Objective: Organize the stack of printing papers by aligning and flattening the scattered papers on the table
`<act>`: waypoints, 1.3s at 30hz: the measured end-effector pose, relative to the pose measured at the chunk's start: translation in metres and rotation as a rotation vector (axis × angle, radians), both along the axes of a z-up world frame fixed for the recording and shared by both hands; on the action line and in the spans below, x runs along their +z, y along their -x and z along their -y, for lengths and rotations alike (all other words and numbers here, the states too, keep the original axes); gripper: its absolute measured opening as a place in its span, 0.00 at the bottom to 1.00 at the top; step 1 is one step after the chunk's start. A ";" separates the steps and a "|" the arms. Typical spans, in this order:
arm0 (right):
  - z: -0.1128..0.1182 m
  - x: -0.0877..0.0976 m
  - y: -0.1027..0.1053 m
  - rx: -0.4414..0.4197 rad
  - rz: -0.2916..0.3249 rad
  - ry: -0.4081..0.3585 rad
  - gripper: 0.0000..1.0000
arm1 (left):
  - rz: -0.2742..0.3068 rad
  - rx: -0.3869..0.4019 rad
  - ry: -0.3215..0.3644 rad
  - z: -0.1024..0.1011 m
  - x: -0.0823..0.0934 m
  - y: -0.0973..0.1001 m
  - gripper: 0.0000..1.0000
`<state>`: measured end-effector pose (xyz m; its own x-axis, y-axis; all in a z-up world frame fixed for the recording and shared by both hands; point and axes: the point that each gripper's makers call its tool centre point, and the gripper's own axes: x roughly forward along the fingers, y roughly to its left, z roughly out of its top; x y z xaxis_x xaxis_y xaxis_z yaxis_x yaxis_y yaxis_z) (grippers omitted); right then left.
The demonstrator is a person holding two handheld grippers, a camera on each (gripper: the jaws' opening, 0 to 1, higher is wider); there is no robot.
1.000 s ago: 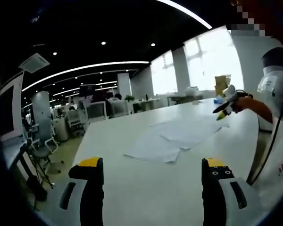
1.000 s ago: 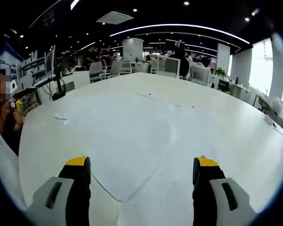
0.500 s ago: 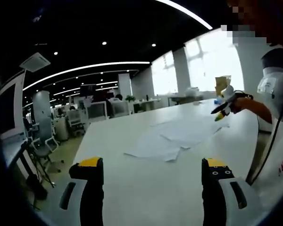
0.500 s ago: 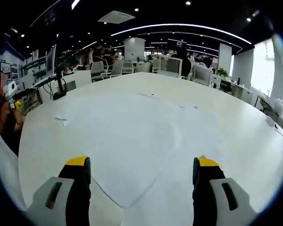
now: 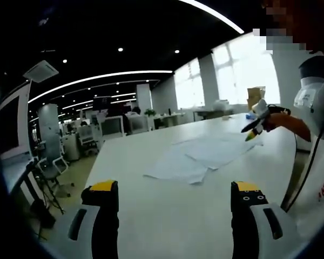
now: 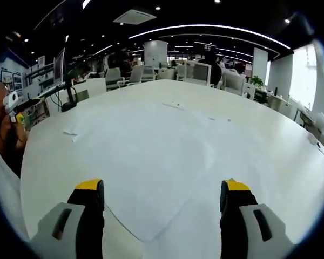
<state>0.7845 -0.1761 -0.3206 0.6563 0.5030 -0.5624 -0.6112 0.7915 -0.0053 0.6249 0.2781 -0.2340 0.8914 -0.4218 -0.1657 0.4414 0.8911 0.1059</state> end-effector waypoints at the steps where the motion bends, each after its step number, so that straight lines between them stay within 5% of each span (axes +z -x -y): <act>1: -0.001 -0.001 0.000 0.002 0.000 0.002 0.84 | 0.000 0.000 0.000 0.000 0.000 0.000 0.88; 39: -0.004 -0.018 -0.009 0.009 -0.034 0.018 0.84 | -0.017 0.001 -0.002 0.000 -0.003 -0.004 0.88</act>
